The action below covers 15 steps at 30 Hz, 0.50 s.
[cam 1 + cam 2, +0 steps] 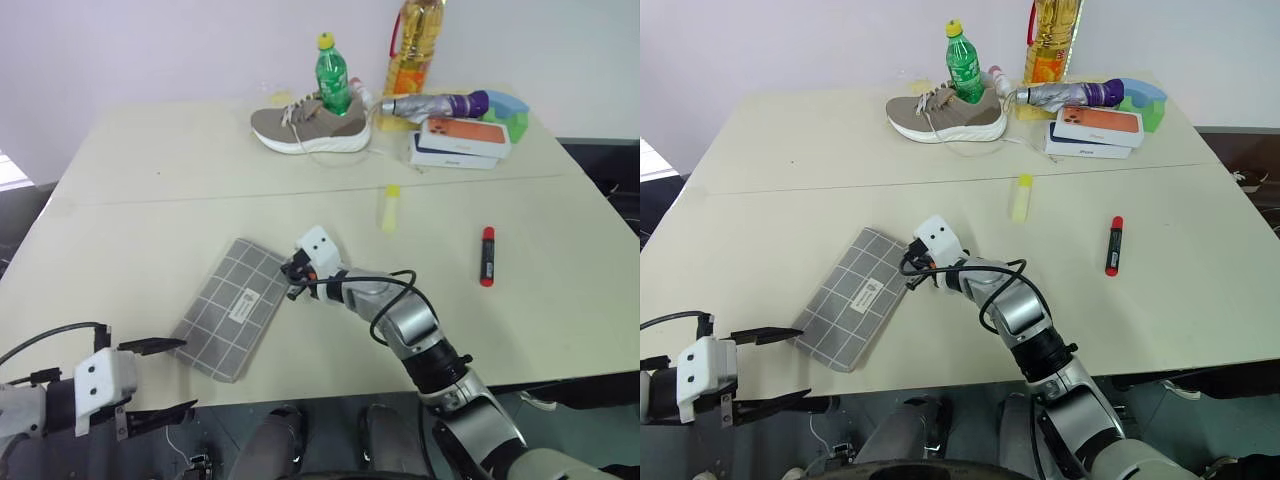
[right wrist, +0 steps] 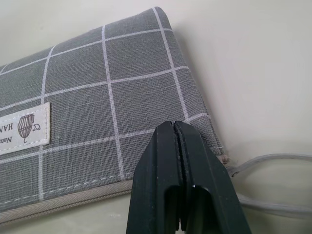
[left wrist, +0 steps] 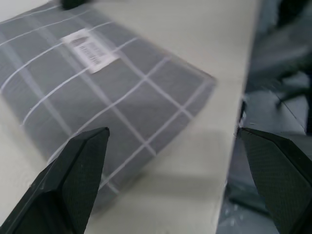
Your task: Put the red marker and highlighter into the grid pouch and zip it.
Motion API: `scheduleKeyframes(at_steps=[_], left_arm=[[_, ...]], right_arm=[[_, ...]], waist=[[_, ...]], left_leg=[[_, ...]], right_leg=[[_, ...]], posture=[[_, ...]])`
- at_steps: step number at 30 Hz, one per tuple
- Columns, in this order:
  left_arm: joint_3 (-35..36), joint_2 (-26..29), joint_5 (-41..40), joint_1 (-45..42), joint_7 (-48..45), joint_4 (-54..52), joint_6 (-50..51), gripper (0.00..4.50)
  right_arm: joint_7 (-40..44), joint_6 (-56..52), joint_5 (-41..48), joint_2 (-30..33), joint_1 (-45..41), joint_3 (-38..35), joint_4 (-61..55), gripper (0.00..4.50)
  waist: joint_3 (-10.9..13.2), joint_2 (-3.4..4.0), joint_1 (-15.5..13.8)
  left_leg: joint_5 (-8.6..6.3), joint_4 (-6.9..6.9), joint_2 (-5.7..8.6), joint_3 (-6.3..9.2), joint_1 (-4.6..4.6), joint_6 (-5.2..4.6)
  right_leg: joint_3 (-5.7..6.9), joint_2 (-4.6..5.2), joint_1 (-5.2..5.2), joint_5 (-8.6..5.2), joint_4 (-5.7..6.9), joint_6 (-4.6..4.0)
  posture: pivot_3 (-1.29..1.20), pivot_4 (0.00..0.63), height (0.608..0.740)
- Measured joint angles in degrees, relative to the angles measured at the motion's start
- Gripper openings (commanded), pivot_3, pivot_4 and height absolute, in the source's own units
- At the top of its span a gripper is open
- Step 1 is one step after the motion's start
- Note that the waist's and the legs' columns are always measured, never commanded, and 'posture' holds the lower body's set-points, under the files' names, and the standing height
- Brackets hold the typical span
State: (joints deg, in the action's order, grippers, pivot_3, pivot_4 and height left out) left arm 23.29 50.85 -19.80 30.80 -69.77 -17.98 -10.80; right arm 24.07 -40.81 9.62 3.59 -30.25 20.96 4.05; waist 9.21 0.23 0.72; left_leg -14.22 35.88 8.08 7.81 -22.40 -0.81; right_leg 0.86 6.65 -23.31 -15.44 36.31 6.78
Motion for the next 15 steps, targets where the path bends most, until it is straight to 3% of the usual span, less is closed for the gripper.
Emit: scheduleKeyframes(at_steps=[9,15], left_arm=[[-11.0,-0.6,11.1,-7.0,1.8,6.2,-11.1,4.50],[-14.7,-3.9,18.1,-14.3,9.3,6.7,-14.4,4.50]], right_arm=[[-0.4,0.0,-0.4,-1.4,0.1,-0.3,0.4,0.04],[-1.3,-0.1,-0.9,-1.5,0.3,-0.8,0.5,0.04]], waist=[[0.0,-0.02,0.1],[-0.1,0.08,-0.2]], left_leg=[[0.07,-0.27,0.01,-0.02,0.05,0.06],[0.11,-0.22,0.05,0.00,0.11,0.12]], right_leg=[[-0.28,-0.16,-0.18,0.10,-0.01,0.14],[-0.28,-0.18,-0.12,0.18,0.00,0.07]], posture=[[0.00,0.150,0.740],[0.00,0.150,0.740]])
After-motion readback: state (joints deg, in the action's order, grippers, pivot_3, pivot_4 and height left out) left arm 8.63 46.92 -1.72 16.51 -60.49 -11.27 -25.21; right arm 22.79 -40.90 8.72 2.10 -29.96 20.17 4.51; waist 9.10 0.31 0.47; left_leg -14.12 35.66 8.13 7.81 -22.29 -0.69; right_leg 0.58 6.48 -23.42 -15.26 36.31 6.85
